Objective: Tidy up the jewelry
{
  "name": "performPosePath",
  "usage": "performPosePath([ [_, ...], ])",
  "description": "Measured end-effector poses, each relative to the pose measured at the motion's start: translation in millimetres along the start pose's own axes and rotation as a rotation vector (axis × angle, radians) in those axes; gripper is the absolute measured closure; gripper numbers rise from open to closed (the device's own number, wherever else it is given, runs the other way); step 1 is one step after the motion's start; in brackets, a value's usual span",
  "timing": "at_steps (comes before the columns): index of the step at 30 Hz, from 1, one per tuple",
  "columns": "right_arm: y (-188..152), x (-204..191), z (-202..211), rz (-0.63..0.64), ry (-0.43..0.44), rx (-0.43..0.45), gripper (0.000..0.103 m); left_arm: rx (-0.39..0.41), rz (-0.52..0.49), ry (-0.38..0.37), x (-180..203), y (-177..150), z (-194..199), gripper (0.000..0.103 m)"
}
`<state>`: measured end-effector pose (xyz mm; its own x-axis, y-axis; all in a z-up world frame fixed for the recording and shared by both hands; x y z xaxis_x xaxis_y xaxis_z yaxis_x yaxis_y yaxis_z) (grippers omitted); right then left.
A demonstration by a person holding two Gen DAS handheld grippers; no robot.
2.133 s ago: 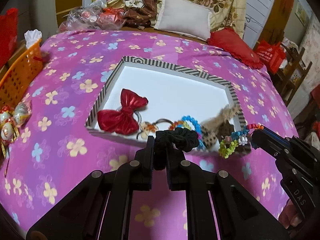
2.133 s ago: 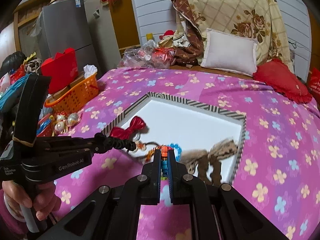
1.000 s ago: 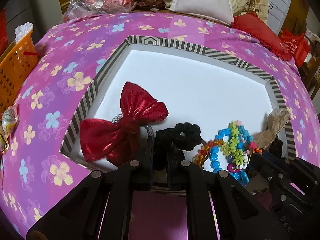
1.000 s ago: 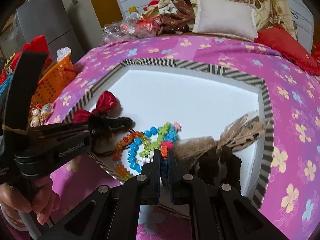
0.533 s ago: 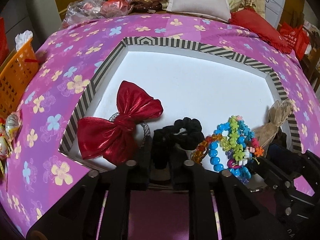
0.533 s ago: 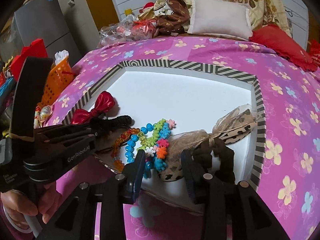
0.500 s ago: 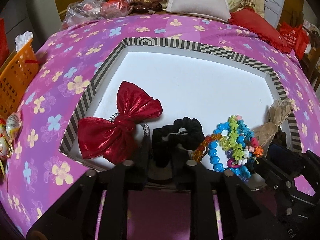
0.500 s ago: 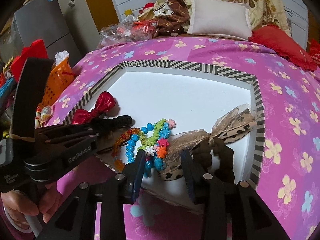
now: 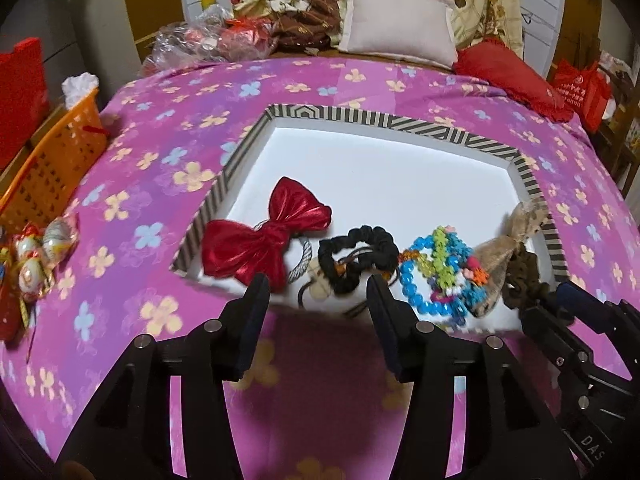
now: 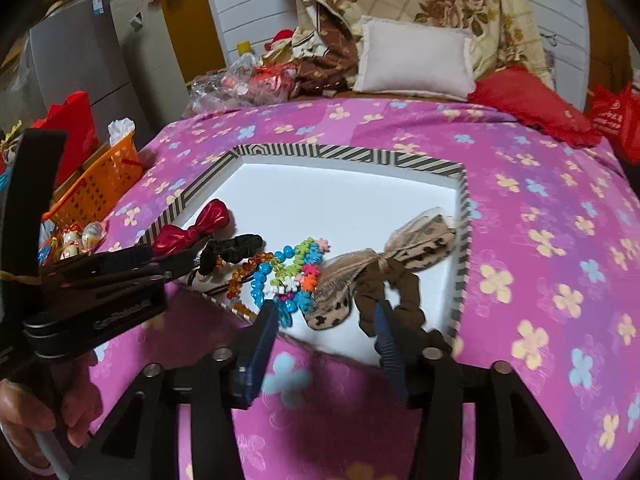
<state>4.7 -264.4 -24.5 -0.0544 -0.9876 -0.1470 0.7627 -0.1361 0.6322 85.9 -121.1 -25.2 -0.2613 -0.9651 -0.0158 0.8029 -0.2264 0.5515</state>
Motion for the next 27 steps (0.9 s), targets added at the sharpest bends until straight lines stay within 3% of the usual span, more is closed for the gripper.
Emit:
performPosePath([
  [2, -5.1, -0.7, 10.0, -0.007, -0.003, 0.017, 0.039, 0.015, 0.016, 0.003, -2.6, -7.2, 11.1, 0.053],
  [12, -20.8, -10.7, 42.6, -0.025, -0.012, 0.046, 0.038, 0.097, 0.072, 0.035, -15.9, -36.3, 63.4, 0.053],
  [16, -25.7, -16.3, 54.5, -0.030, -0.004, 0.063, 0.029, 0.141, 0.065, 0.052, -15.5, -43.5, 85.5, 0.053],
  [27, -33.9, -20.4, 84.5, -0.037, -0.026, 0.103, 0.023, 0.198, 0.051, 0.057, -10.3, -58.0, 124.2, 0.053],
])
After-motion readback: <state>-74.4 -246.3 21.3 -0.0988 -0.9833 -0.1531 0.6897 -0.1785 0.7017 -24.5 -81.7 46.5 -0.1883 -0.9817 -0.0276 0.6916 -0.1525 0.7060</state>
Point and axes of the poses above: each gripper's, at about its wrist camera, not at the fingertips, and z roughly against the way its jaws point, x to its right, y to its top, the point moved 3 cm from there along -z, roughly the way its jaws point, and after that the axes turned 4 degrees about -x, right-handed, at the moved point
